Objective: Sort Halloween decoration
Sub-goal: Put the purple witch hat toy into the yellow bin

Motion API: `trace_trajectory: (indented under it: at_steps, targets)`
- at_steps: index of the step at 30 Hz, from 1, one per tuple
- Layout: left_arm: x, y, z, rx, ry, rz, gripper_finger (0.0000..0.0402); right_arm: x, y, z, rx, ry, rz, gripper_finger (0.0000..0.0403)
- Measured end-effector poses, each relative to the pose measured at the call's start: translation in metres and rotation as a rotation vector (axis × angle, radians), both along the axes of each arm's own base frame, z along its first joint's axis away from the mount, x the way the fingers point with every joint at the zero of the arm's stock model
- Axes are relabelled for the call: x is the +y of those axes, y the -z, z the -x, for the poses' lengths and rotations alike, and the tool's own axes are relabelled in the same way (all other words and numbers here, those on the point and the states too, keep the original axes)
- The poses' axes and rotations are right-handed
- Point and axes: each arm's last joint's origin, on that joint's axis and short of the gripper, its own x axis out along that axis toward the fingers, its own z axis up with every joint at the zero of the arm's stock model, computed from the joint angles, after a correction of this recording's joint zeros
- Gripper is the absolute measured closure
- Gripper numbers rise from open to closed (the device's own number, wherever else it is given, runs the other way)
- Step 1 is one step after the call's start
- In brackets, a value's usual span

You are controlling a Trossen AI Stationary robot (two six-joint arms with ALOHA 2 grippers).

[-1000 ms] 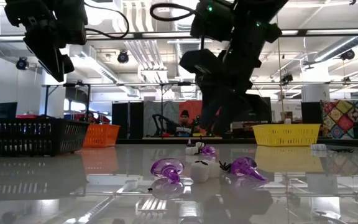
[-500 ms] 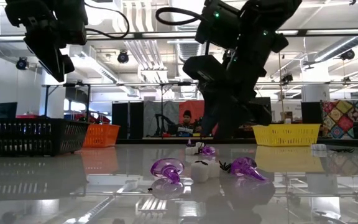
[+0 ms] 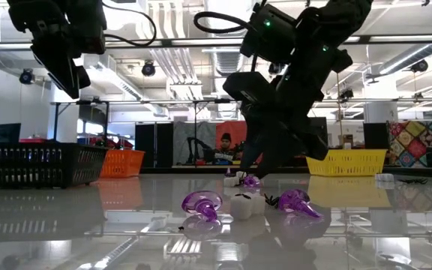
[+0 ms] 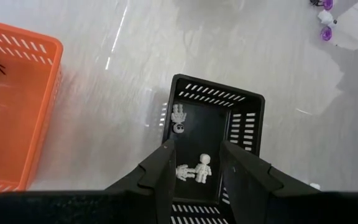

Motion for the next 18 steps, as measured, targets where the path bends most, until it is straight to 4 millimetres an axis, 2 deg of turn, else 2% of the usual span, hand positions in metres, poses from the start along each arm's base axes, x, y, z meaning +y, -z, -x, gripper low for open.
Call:
trace_trajectory:
  at_steps: [9,18]
  targets:
    - [0.0,0.0,-0.001,-0.01,0.0,-0.004,0.0293,-0.001,0.002,0.002,0.01,0.021,0.016,0.0273]
    - [0.001,-0.001,-0.002,-0.022,0.0,-0.01,0.0293,0.0,0.022,-0.003,0.05,0.059,-0.028,0.0275]
